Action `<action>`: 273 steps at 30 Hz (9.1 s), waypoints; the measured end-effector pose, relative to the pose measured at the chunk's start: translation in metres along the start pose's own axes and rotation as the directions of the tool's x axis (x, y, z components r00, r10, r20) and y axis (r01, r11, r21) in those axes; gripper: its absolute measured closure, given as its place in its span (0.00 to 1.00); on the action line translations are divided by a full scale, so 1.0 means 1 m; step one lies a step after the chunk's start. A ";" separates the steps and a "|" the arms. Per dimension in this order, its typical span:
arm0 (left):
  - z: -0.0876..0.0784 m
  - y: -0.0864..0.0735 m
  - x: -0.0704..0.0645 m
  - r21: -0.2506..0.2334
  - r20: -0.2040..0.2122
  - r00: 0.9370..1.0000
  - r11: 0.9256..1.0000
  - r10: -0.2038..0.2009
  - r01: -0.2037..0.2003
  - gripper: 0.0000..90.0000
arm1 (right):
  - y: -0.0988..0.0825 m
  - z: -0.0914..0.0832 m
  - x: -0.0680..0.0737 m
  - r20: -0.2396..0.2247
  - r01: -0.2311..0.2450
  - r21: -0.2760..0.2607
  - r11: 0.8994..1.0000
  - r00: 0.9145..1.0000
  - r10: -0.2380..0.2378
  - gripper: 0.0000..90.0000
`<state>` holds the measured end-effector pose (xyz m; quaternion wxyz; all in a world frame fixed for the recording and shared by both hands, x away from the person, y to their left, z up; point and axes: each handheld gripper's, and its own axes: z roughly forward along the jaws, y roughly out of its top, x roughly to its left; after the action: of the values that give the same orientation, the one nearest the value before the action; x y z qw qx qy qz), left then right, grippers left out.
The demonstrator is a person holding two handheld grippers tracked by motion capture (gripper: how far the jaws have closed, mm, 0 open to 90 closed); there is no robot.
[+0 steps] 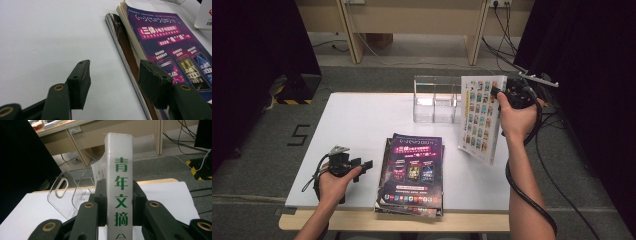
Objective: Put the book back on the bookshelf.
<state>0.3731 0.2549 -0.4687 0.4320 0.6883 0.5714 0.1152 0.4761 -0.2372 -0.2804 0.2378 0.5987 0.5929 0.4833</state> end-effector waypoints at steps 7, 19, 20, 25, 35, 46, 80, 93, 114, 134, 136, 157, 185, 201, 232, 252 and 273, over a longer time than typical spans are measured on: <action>-0.001 0.000 0.000 0.003 -0.001 1.000 1.000 0.001 -0.001 0.47 | 0.001 0.001 0.003 0.001 -0.007 -0.018 1.000 1.000 0.007 0.82; -0.001 0.000 -0.001 0.004 0.003 1.000 1.000 0.002 -0.002 0.47 | 0.002 0.006 0.005 0.007 -0.021 -0.043 0.999 1.000 0.021 0.82; -0.001 0.000 -0.001 0.003 0.003 1.000 1.000 0.002 -0.002 0.47 | 0.002 0.006 0.006 0.008 -0.021 -0.043 0.999 1.000 0.021 0.82; -0.001 0.000 -0.001 0.001 0.006 1.000 1.000 0.001 -0.001 0.47 | 0.004 0.009 0.006 0.010 -0.024 -0.048 0.999 1.000 0.025 0.82; -0.002 0.001 0.000 0.002 0.004 1.000 1.000 0.006 -0.006 0.47 | 0.007 0.015 0.009 0.017 -0.024 -0.052 0.998 1.000 0.025 0.82; -0.002 0.001 -0.001 -0.003 0.008 1.000 1.000 0.001 -0.001 0.47 | 0.012 0.020 0.009 0.025 -0.019 -0.066 0.998 0.999 0.021 0.82; -0.002 0.001 0.002 -0.001 0.003 1.000 1.000 -0.002 0.002 0.47 | 0.022 0.035 0.012 0.033 -0.018 -0.095 0.995 0.999 0.021 0.82; -0.002 0.001 0.004 0.002 0.004 1.000 1.000 -0.004 0.004 0.47 | 0.027 0.040 0.015 0.034 -0.013 -0.103 0.995 0.999 0.017 0.82; -0.001 0.000 0.005 0.005 0.002 1.000 1.000 -0.006 0.006 0.47 | 0.033 0.047 0.016 0.035 -0.007 -0.117 0.993 0.999 0.011 0.82; -0.001 0.000 0.006 0.006 -0.001 1.000 1.000 -0.011 0.011 0.47 | 0.040 0.056 0.016 0.044 0.003 -0.134 0.991 0.999 0.003 0.82; 0.000 0.000 0.007 0.005 0.001 1.000 1.000 -0.012 0.012 0.47 | 0.040 0.057 0.016 0.046 0.004 -0.132 0.991 0.999 0.002 0.82; 0.000 0.000 0.007 0.007 0.001 1.000 1.000 -0.014 0.014 0.47 | 0.041 0.066 0.012 0.053 0.008 -0.133 0.991 0.999 -0.001 0.82; 0.000 0.000 0.007 0.003 0.001 1.000 1.000 -0.015 0.015 0.47 | 0.043 0.079 0.011 0.063 0.012 -0.142 0.990 0.998 -0.003 0.82; 0.000 -0.001 0.007 0.008 -0.001 1.000 1.000 -0.014 0.014 0.47 | 0.043 0.086 0.010 0.064 0.021 -0.145 0.989 0.998 -0.012 0.82; 0.000 0.000 0.008 0.010 -0.002 1.000 1.000 -0.014 0.015 0.47 | 0.044 0.098 0.010 0.074 0.026 -0.161 0.987 0.997 -0.014 0.82; 0.000 -0.002 0.004 0.016 0.005 1.000 1.000 -0.007 0.007 0.47 | 0.020 0.067 0.012 0.046 0.105 -0.160 0.982 0.994 -0.099 0.80; -0.003 -0.001 0.003 0.004 0.005 1.000 1.000 -0.011 0.011 0.47 | -0.017 0.019 0.005 0.021 0.159 -0.126 0.979 0.987 -0.158 0.80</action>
<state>0.3710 0.2591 -0.4687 0.4328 0.6861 0.5743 0.1099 0.4834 -0.2242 -0.3011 0.3162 0.5359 0.6054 0.4964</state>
